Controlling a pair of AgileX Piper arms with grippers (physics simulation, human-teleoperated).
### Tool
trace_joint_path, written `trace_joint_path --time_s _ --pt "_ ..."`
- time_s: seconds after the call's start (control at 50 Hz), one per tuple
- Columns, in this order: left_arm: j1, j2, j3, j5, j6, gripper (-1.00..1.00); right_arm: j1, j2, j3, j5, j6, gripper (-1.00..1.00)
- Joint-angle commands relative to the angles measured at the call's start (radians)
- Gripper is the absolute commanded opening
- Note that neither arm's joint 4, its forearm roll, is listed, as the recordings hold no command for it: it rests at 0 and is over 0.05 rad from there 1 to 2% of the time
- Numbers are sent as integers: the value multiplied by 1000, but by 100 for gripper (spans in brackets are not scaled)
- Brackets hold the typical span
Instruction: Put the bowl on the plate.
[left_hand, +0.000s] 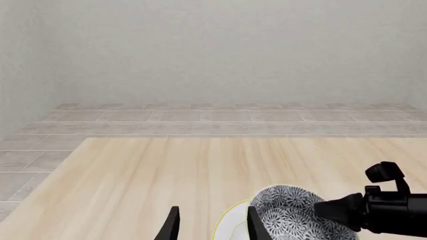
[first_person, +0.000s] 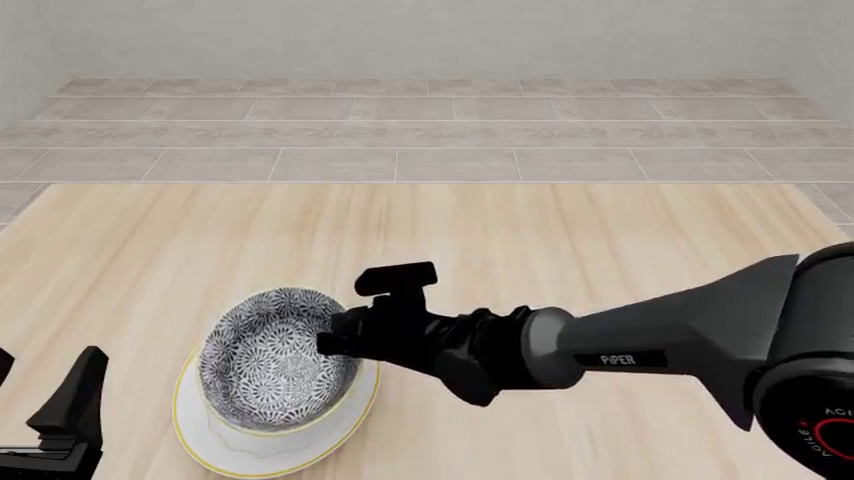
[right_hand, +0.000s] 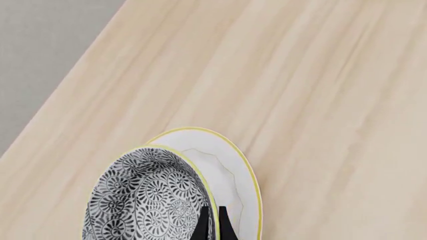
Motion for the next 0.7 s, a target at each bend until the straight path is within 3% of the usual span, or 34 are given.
trace_joint_path --time_s 0.02,0.7 --pt "0 0 0 0 0 100 1 -1 -3 -4 5 -100" --pt "0 0 0 0 0 100 2 14 -9 -12 4 -100"
